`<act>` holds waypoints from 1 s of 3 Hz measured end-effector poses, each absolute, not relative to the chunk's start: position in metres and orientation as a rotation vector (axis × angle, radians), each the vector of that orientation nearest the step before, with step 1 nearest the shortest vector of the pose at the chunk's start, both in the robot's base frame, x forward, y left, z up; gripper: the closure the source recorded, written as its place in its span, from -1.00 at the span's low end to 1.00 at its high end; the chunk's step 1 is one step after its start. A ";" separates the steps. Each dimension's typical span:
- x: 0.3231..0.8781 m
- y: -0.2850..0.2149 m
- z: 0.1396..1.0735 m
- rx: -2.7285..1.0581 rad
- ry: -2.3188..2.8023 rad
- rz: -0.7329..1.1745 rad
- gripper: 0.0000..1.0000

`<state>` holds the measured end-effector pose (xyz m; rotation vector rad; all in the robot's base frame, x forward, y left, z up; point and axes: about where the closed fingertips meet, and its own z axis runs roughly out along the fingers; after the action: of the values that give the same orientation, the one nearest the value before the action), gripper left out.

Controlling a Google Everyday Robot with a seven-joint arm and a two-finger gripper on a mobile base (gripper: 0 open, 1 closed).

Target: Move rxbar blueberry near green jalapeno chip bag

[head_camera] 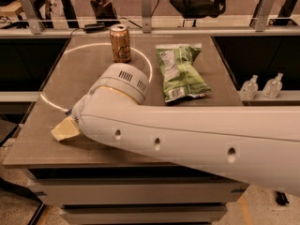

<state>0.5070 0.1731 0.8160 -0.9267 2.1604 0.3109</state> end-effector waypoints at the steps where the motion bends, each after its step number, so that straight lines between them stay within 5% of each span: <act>1: 0.506 0.172 0.813 -0.938 2.168 0.305 -0.16; 3: 0.506 0.172 0.822 -0.938 2.168 0.304 0.77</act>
Offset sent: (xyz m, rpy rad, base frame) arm -0.0054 0.0003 -0.0125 -0.0297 0.0295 0.0338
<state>0.5061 0.1723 0.8223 -0.9380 2.1678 0.3045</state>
